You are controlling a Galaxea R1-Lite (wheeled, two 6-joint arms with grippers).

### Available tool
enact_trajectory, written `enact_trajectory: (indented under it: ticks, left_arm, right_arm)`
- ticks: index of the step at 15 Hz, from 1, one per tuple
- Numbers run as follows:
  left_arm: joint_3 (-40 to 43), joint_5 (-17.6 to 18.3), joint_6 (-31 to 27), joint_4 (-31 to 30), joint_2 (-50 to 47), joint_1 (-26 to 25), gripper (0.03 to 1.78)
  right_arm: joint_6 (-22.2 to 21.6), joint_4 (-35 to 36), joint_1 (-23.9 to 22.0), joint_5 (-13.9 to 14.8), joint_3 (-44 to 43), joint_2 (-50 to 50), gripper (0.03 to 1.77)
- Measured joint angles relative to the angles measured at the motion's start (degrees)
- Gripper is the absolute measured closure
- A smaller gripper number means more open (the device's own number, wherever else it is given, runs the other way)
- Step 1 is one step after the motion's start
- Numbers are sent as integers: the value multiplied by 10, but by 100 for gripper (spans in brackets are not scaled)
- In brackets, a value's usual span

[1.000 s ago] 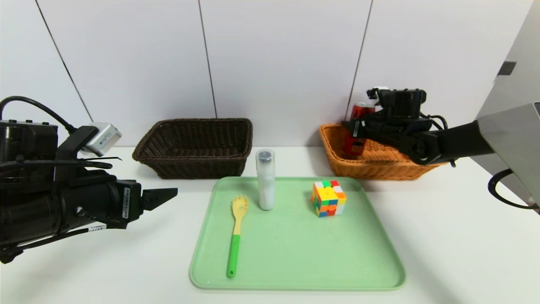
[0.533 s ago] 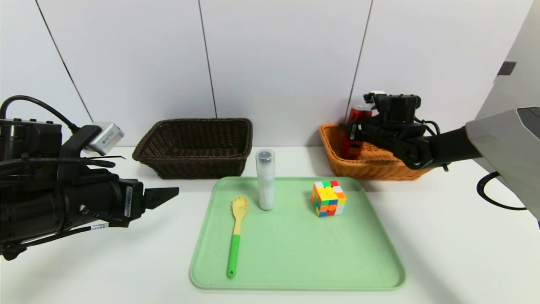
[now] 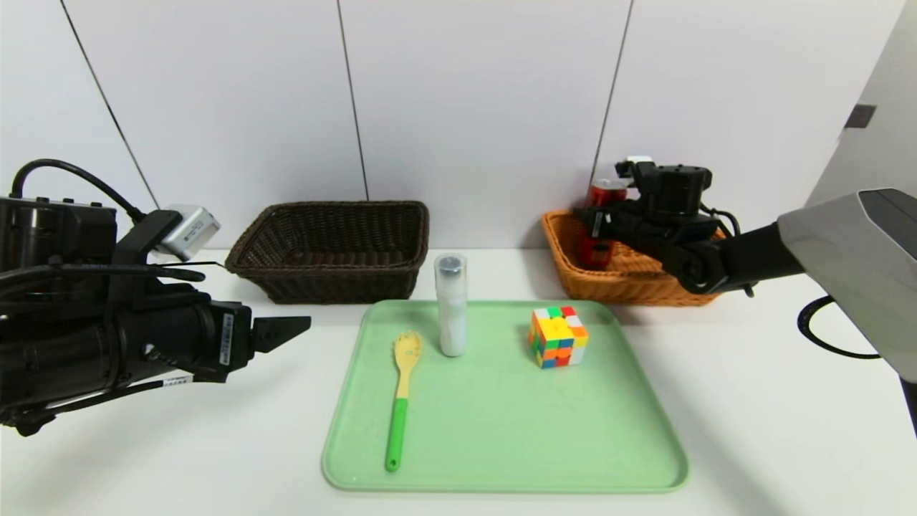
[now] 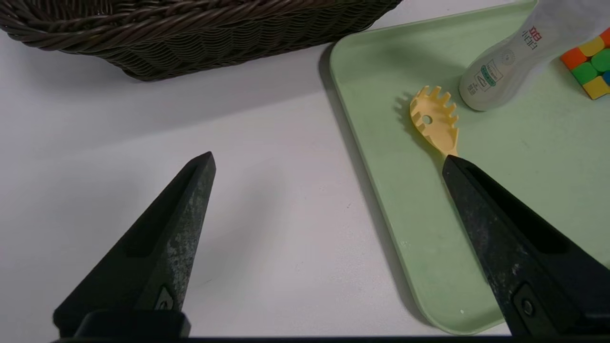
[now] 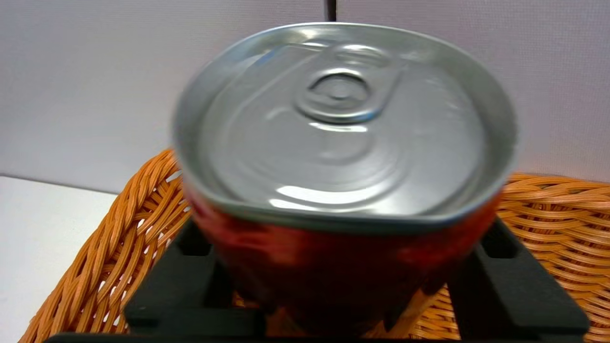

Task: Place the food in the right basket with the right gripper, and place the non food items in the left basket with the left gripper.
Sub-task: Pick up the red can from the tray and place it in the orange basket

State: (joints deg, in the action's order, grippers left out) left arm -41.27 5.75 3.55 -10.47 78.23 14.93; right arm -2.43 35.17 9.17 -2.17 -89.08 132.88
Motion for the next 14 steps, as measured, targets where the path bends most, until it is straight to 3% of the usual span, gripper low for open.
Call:
enact_trajectory:
  ticks: [6,14]
  left_arm:
    - [1,0,0,0,0,1,12]
    - [2,-14,2,-22,-2,1,12]
  right_arm:
    - [0,1,0,-3,9,-10,33]
    - [23,-1,0,1,89,-83,17]
